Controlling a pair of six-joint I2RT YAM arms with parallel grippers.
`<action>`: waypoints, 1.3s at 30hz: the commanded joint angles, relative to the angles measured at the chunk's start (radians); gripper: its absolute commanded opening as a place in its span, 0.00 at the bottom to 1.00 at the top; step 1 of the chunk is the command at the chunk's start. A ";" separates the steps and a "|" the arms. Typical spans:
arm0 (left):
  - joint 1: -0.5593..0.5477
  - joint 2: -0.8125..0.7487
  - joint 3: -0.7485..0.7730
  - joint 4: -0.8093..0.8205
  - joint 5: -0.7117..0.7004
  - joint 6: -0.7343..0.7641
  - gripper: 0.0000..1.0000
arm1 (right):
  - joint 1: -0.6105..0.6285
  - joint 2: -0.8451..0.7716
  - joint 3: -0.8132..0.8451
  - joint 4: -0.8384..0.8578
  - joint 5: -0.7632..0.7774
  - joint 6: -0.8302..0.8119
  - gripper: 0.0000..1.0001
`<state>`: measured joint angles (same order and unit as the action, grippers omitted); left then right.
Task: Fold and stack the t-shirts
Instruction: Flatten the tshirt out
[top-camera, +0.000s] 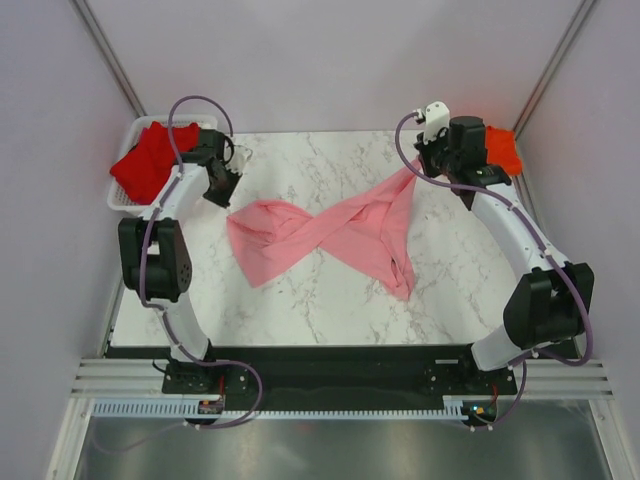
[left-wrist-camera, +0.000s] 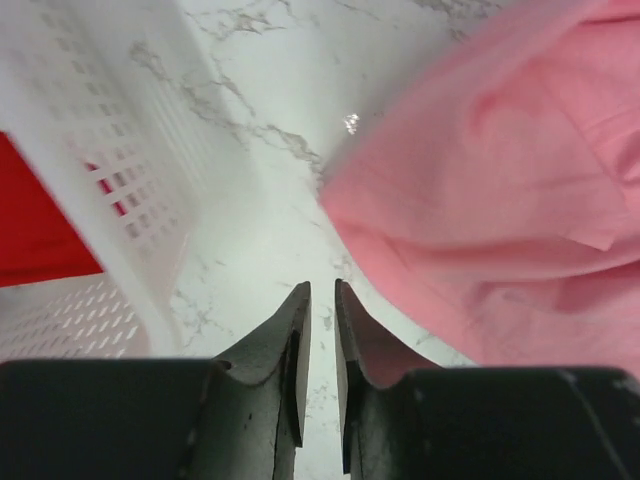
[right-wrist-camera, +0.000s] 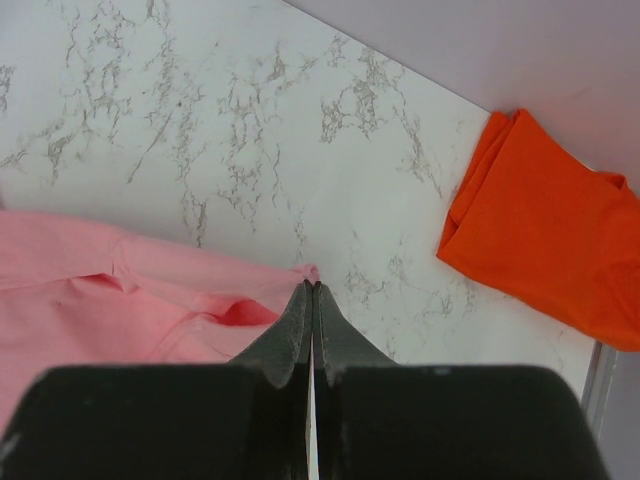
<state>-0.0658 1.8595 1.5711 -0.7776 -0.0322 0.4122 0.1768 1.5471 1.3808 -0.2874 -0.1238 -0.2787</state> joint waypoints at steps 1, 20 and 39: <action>-0.040 0.018 0.029 -0.011 0.062 -0.047 0.23 | 0.000 0.013 0.050 0.021 -0.013 0.012 0.00; -0.266 0.122 -0.030 -0.091 0.100 0.122 0.37 | 0.001 0.027 0.043 0.004 -0.008 -0.008 0.00; -0.281 0.224 0.038 -0.134 0.123 0.070 0.38 | 0.001 0.033 0.037 0.004 -0.016 -0.014 0.00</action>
<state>-0.3420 2.0861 1.5852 -0.8879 0.0635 0.5148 0.1776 1.5833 1.3865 -0.3008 -0.1268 -0.2844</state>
